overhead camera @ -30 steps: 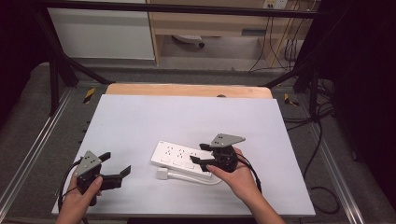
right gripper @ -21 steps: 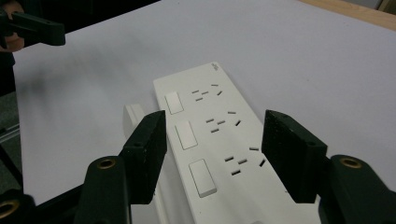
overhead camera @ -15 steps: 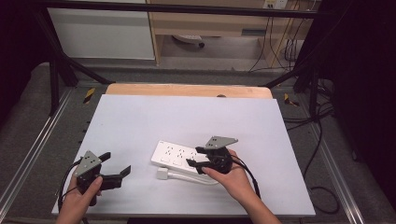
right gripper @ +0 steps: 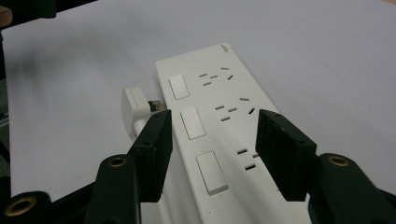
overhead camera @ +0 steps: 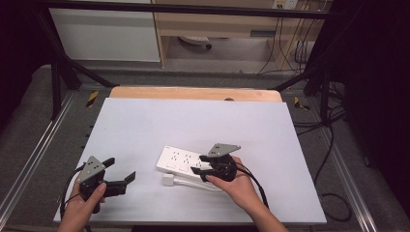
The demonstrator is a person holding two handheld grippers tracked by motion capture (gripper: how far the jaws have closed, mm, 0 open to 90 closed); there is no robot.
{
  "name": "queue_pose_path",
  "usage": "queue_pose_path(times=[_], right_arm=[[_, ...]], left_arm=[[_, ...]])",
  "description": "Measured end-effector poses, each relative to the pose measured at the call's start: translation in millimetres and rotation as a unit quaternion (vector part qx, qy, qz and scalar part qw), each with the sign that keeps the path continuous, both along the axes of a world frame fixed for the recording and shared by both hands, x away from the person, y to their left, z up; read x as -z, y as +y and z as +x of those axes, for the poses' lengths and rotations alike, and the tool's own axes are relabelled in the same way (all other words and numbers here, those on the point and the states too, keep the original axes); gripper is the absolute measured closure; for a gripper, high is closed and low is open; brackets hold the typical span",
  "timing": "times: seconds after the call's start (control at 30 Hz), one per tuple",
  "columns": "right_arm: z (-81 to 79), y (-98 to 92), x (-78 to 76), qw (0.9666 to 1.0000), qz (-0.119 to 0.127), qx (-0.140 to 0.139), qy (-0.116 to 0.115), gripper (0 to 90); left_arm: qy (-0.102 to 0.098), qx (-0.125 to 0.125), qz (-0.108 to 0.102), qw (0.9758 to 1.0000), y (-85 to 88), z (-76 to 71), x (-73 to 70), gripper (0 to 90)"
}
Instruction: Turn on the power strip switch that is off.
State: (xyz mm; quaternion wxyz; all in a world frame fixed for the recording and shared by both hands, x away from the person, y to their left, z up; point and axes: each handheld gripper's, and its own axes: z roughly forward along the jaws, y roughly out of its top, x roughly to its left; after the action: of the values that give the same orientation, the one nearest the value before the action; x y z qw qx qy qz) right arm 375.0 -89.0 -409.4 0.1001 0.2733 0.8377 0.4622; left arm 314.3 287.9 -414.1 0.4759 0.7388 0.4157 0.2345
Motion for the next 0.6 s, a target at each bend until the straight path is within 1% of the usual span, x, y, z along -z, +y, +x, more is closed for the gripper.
queue_pose_path(times=[0.17,0.37,0.53,0.6], right_arm=[[0.0,2.1,3.8,0.9999,-0.012,0.001,-0.002,53.3],[-0.5,4.0,8.8,0.9998,-0.019,-0.002,-0.002,60.1],[-1.9,6.5,11.6,0.9998,-0.019,-0.005,-0.005,65.9],[-2.2,7.4,12.6,0.9997,-0.021,-0.008,-0.006,69.3]], left_arm=[[0.0,0.0,0.0,1.0,0.1,0.0,0.1,6.1],[0.0,0.0,0.001,1.0,-0.1,0.0,0.1,6.1],[0.0,0.0,0.001,1.0,0.1,0.0,0.1,6.1],[0.0,0.0,0.001,1.0,0.1,0.0,0.2,6.1]])
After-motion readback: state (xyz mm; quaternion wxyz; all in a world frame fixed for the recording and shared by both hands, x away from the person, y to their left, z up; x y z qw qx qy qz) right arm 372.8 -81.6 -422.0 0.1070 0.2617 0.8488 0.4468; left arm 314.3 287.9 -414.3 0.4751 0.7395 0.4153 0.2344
